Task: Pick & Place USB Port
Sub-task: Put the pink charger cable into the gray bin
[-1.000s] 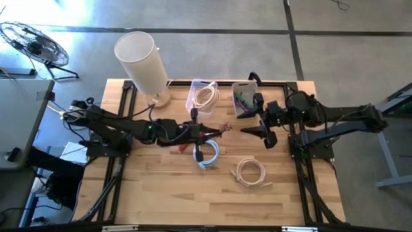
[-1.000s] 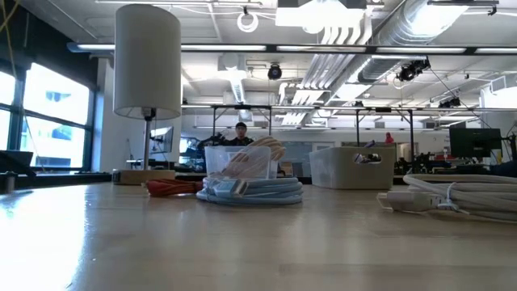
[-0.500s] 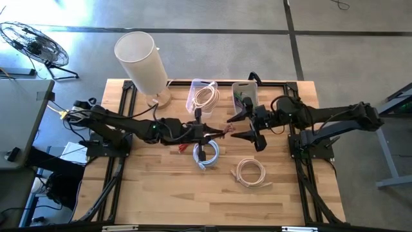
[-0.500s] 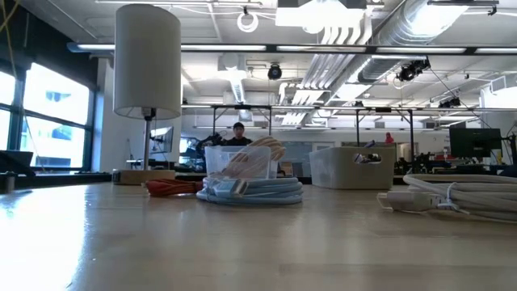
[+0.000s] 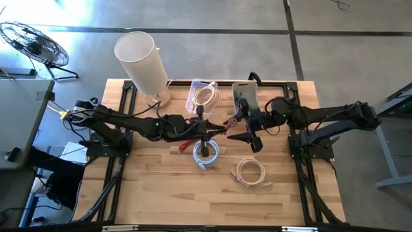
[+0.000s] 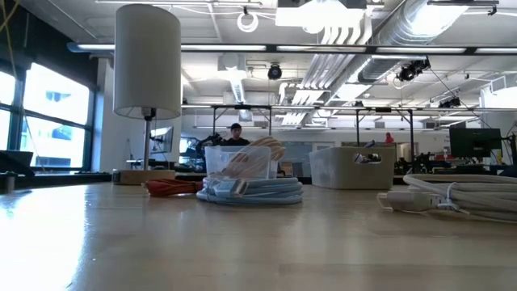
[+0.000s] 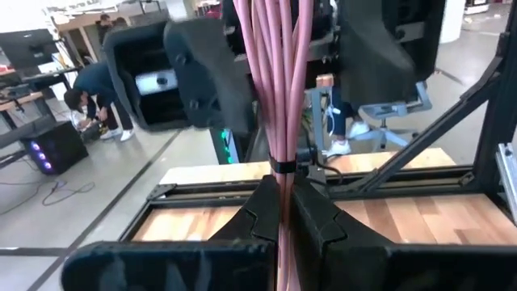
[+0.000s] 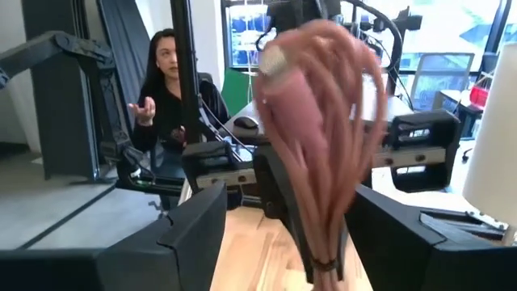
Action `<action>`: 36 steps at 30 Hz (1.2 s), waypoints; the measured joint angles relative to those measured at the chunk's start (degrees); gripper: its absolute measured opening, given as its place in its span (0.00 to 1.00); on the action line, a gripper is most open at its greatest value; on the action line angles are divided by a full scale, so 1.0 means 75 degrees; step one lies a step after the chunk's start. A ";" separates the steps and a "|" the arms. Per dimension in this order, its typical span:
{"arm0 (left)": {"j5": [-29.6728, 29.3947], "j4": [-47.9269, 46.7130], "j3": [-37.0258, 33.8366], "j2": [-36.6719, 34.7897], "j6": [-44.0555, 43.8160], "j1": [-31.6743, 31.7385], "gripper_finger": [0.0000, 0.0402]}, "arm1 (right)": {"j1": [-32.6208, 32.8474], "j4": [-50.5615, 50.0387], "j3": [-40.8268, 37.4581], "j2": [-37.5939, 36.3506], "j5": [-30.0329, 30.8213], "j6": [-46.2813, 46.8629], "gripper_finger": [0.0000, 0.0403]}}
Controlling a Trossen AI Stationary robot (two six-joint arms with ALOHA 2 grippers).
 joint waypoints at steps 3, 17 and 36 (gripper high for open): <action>-0.0044 -0.0030 0.0000 0.0000 0.0015 0.0003 0.01 | 0.0000 0.0020 0.0000 -0.0006 -0.0027 -0.0268 0.50; -0.0072 -0.0059 0.0000 0.0000 0.0035 -0.0003 0.06 | -0.0017 -0.0100 0.0003 -0.0033 0.0269 -0.1097 0.04; -0.0481 -0.0106 0.0012 -0.0003 0.0891 -0.0006 0.07 | -0.0021 -0.2526 0.0012 -0.1234 0.1622 -0.1182 0.03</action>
